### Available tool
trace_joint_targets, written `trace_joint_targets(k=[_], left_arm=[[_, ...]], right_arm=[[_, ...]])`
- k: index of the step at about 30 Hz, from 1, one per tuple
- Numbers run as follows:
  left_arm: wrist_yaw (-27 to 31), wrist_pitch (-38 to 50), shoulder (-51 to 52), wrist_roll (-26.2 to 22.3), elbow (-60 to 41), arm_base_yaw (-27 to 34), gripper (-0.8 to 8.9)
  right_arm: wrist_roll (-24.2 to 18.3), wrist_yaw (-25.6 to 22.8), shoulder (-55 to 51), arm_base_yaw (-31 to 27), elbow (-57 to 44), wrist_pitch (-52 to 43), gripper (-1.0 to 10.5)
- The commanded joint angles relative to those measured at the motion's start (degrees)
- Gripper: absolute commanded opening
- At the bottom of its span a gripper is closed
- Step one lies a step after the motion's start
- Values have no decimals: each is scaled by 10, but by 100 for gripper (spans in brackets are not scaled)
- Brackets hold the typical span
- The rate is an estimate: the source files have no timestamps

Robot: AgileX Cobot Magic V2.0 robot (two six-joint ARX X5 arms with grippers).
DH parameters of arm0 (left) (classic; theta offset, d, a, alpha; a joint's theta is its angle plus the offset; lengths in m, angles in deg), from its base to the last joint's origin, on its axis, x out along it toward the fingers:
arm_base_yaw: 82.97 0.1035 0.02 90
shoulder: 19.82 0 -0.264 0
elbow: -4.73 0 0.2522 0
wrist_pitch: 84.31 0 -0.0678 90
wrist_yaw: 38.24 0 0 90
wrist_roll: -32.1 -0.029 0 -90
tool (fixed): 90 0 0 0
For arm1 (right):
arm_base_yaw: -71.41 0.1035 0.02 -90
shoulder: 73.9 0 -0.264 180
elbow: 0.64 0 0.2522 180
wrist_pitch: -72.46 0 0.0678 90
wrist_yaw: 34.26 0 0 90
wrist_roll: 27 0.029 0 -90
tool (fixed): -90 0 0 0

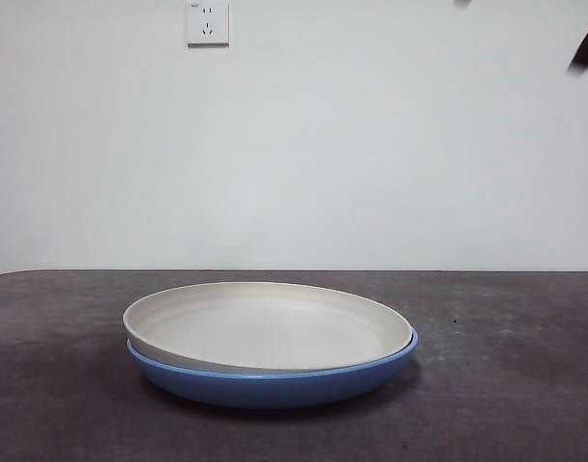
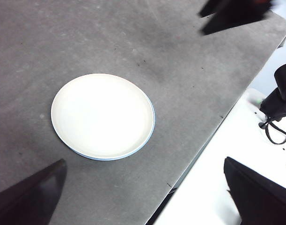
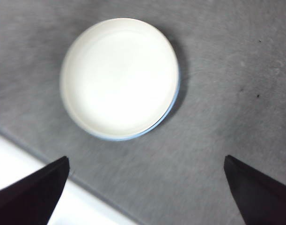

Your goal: Pick up the white plate, put it on the blue plate, put it on desk

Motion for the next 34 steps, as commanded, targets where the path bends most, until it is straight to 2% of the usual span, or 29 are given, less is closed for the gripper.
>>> trace_joint_targets(k=[1,10,19,20,23,24,34], left_arm=[[-3,5,-2,8,5,-5,603],[-3,4,-2,27,5,-5,603],[-3,4,-2,31,4,-5,572],[-3,4,-2,31,4,-5,502],[-3,-1,-2,31,4,-5,59],[-3,-3,-2,31,4,-5,10],[-3,-6,-2,31,4,-5,28]], right_arm=[[-2,-3,-58,23,10,25,618],[0,-3,-193,36,10,93,618],[3,-28,-222,36,10,106,604],[3,-28,-221,36,10,105,525],[3,-29,-221,36,10,104,-3],[3,-29,-221,36,10,100,23],[1,-28,-221,36,10,38,30]])
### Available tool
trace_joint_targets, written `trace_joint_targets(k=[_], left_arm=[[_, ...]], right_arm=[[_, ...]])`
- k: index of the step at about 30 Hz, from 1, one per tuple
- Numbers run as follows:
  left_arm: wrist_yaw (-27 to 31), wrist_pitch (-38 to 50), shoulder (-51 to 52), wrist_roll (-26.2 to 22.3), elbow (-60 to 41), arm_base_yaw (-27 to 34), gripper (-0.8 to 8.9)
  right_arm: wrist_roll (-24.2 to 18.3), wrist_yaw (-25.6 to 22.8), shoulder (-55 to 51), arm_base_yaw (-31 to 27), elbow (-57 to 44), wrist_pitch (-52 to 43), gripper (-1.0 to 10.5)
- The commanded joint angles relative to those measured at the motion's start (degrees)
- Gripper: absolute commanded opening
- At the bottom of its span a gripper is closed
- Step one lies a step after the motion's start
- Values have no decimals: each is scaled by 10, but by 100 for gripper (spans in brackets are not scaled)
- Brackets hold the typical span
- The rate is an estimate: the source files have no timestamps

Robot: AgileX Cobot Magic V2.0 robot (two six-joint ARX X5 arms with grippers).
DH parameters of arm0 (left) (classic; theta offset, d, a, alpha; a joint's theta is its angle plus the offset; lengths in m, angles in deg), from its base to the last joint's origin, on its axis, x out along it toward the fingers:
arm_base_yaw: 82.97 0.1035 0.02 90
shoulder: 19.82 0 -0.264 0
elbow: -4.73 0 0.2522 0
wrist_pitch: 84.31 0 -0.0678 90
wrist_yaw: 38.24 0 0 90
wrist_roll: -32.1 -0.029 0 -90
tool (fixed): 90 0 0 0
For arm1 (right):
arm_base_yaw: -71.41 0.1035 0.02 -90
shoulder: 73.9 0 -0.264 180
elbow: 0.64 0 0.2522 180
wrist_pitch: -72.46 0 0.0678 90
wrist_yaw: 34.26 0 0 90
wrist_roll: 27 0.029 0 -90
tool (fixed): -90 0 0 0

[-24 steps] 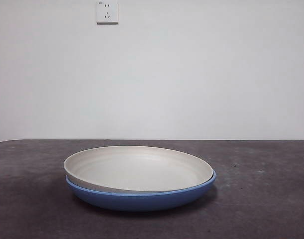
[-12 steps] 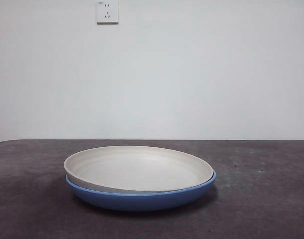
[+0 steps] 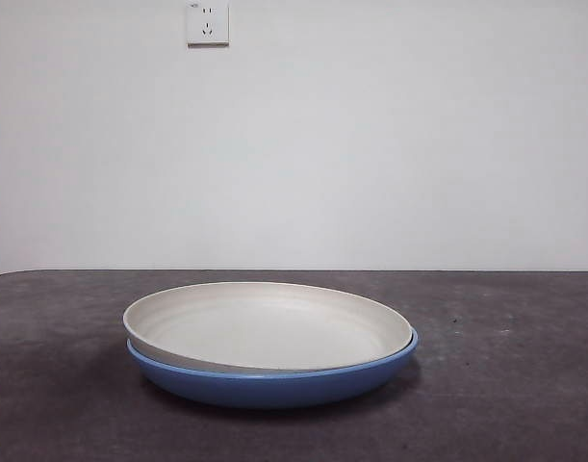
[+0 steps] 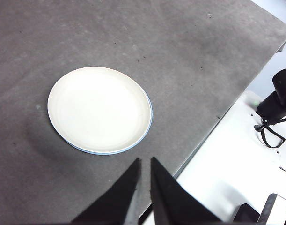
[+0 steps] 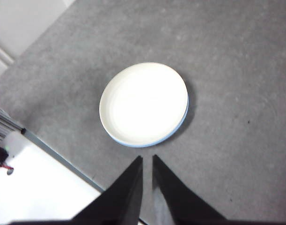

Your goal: Pick up the white plate, put it on the blue plate, put it on desk

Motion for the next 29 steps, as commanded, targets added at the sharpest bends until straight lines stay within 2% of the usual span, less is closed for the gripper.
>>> trace_joint_targets(k=[1,11,15,21,25,29], left_arm=[[-3,3,-2,1,5,-5,28],[-3,3,10,1,3,2,28],[-3,3,29,1,3,60,28],[-3,14,87,-23,-19,200,28],[-2,117,138,-46,-110,273,28],[-2,301,199,-30,-262,330,28]], right_arm=[[-1,-1,3,5,10,-12,30],[-1,-1,3,5,10,-29,30],[-1,-1,3,5,10,-29,30],[-1,-1,3,5,10,-29,30],[-1,-1,3,5,10,-29,30],[-1,-1,3,5,10,-29,29]])
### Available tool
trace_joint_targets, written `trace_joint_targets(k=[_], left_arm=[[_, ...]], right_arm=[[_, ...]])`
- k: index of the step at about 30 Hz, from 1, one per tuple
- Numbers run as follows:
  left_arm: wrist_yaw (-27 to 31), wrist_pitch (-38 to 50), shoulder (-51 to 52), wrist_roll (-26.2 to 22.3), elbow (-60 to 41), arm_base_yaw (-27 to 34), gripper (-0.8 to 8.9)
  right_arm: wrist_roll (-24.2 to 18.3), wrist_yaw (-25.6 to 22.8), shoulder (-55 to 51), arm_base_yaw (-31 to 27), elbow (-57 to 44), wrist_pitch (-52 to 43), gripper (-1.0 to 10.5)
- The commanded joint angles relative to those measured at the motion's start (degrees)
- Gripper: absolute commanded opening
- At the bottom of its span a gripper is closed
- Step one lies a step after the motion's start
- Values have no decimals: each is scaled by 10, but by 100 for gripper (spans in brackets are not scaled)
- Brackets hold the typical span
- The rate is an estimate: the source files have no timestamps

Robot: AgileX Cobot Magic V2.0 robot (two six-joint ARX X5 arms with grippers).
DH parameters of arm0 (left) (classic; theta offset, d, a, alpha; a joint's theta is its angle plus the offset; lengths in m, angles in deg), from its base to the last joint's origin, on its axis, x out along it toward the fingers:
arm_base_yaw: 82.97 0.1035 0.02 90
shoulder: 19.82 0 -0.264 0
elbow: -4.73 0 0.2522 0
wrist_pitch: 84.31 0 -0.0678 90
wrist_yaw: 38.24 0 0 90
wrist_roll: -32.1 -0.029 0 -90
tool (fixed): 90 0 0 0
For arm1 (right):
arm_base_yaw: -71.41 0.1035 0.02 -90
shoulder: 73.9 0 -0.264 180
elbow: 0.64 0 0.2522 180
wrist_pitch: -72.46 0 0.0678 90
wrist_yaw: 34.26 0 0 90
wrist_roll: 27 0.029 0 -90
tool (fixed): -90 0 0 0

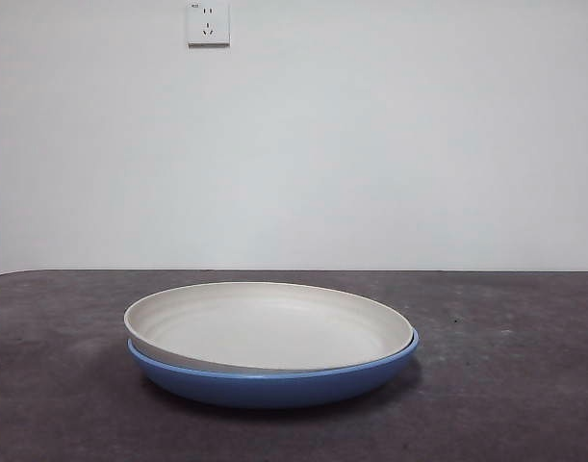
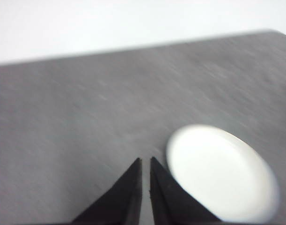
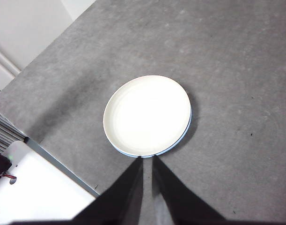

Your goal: Pick up the white plate, put it on the blue plate, put it on desk

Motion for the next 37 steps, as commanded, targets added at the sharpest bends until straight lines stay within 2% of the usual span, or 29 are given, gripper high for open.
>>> trace_joint_targets(k=[1,4,10,13,20,28,32,37], left_arm=[[0,140,34,19,-108,25,28],[0,233,70,71,-206,32,28],[0,388,115,76,-358,32,28],[4,419,131,76,-404,32,28],[103,421,155,109,-457,31,28],[209,374,170,103,-466,13,28],[213,333,184,77,-466,0,28],[213,336,200,71,-466,-8,28]], right_arm=[[-1,-1,3,5,10,-6,30],[-1,-1,3,5,10,-6,29],[-1,-1,3,5,10,-6,29],[-1,-1,3,5,10,-6,29],[-1,-1,3,5,10,-6,29],[-1,-1,3,5,10,-6,29],[-1,-1,3,5,10,-6,29],[-1,-1,3,5,10,-6,29]])
